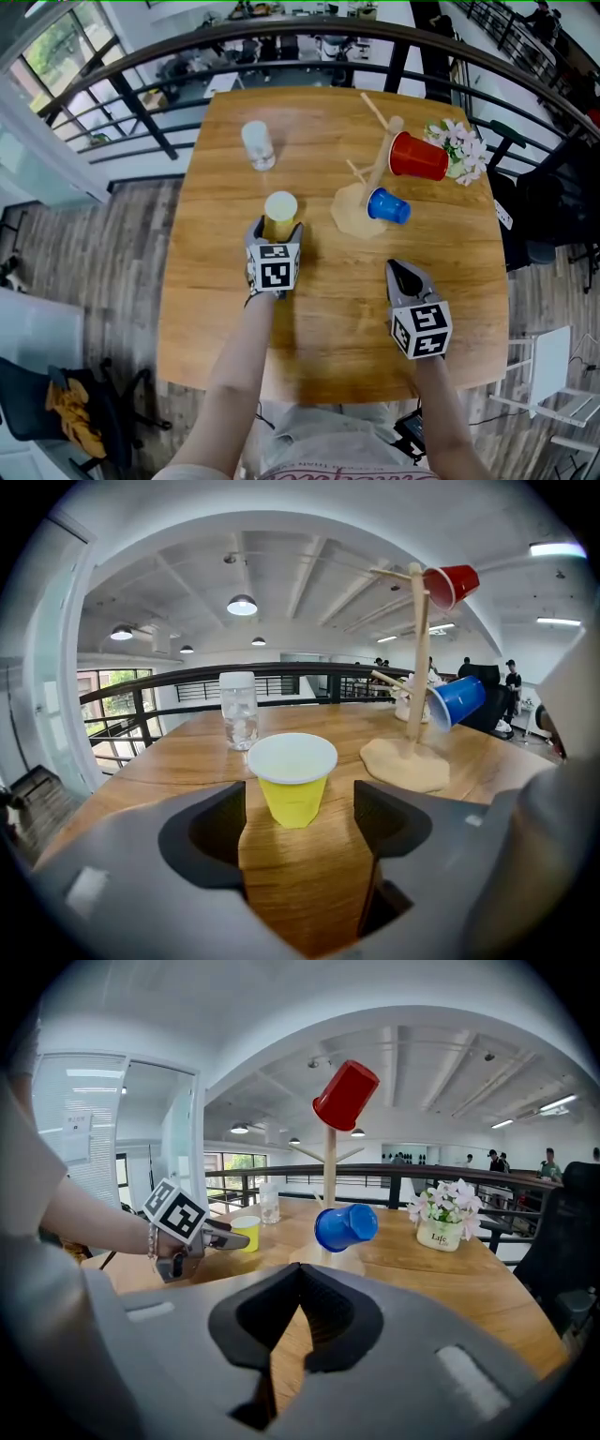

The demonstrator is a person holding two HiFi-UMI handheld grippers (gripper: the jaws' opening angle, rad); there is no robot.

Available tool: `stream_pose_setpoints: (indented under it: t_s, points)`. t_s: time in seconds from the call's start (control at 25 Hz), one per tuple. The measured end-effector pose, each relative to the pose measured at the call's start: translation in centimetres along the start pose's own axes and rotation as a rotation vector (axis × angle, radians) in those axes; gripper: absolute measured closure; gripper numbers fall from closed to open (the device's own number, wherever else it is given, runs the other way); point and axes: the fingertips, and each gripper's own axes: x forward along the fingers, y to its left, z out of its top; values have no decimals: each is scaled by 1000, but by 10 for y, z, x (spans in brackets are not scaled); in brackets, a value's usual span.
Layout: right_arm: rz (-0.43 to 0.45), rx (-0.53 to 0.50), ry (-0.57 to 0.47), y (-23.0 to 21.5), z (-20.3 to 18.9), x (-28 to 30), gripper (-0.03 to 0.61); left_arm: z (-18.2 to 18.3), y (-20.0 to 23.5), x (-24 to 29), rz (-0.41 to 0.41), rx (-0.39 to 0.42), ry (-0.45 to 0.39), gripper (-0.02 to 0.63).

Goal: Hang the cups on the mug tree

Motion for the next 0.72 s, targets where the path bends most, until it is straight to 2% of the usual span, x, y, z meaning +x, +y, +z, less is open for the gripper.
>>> stream_pose_setpoints:
  t_s: [0.2,0.36,0.72]
  points:
    - [2,37,3,2,-3,2,577,3,1,21,-6,45,26,267]
    - [-11,8,5,11,-9,-5,577,3,1,26,24,116,37,336]
    - [-18,3,-9,14,-3,-16,577,22,6,11,28,71,-28,342]
